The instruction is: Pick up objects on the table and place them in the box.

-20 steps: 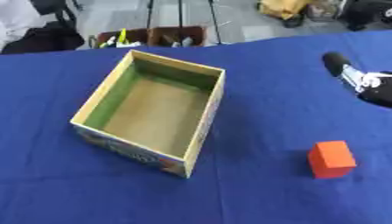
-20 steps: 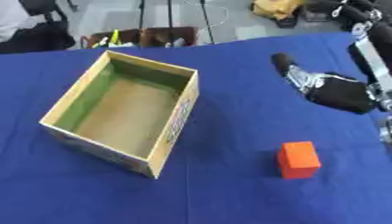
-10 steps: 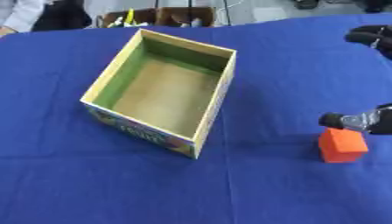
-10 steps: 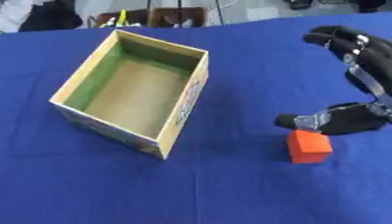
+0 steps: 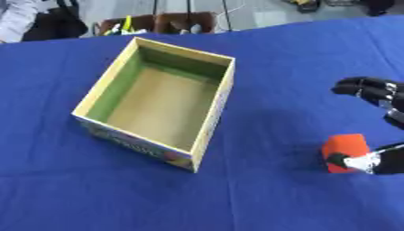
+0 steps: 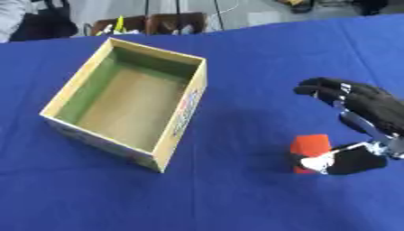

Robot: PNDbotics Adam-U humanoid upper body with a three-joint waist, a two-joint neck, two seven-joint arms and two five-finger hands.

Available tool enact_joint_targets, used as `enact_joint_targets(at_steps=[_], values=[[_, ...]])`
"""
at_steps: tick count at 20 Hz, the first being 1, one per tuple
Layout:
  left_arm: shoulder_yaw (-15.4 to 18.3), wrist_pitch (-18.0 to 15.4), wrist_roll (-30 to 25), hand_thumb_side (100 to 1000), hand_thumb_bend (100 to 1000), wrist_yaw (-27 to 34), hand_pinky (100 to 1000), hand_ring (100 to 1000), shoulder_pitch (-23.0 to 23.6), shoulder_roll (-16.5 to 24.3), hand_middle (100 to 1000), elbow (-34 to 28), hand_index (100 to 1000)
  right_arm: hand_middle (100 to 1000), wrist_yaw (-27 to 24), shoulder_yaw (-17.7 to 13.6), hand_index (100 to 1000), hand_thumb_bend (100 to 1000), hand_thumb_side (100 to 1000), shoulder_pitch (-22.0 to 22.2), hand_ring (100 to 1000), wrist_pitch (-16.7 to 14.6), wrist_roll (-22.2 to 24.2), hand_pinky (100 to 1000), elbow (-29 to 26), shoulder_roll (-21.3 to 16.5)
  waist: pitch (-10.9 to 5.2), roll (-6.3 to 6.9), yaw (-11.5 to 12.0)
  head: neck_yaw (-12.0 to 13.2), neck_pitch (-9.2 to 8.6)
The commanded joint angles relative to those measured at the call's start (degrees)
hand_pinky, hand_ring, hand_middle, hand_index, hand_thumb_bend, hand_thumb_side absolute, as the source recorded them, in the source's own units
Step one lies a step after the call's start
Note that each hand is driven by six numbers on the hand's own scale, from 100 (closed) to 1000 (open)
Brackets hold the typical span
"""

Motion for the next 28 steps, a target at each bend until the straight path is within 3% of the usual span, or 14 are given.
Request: enact_joint_targets(at_steps=[1,8,16,21,28], values=[[0.27,0.18,-0.08,950,100,-0.22,700,784,-0.33,0.85,765,-1.15,858,888,-2.05,-0.86,948,587,542,-0.20,903,-1.12,2.63,843,-0.85,-2.47,-0.93,-0.13,-0.09,-0.43,-0.60],[0.08,0.32,-0.27,949,100,-0.36,699,785,-0.42,0.89,764,-1.15,854,895,-6.24,-2.68,950,538,532,-0.46,909,-2.03,8.36,844,-0.85,-3.70,-1.29,-0.16,-0.48,-0.41,-0.67],[-0.04,0.39,-0.36,948,100,-0.45,698,785,-0.43,1.03,762,-1.15,852,890,-11.08,-3.39,939,361,464,-0.40,909,-1.29,14.93,835,-0.85,-7.25,-1.67,-0.47,-0.64,-0.50,-0.75],[-0.14,0.37,-0.43,948,100,-0.41,698,785,-0.50,0.95,761,-1.15,850,875,-10.78,-3.38,922,314,420,-0.44,893,0.53,19.02,810,-0.85,-8.65,-1.54,-0.54,-0.53,-0.98,-0.86],[-0.19,0.34,-0.49,948,100,-0.30,697,786,-0.58,0.72,759,-1.15,847,841,-7.33,-4.03,919,335,430,-1.51,870,2.33,24.25,781,-0.85,-8.38,-1.23,-0.51,-0.44,-1.26,-1.08]])
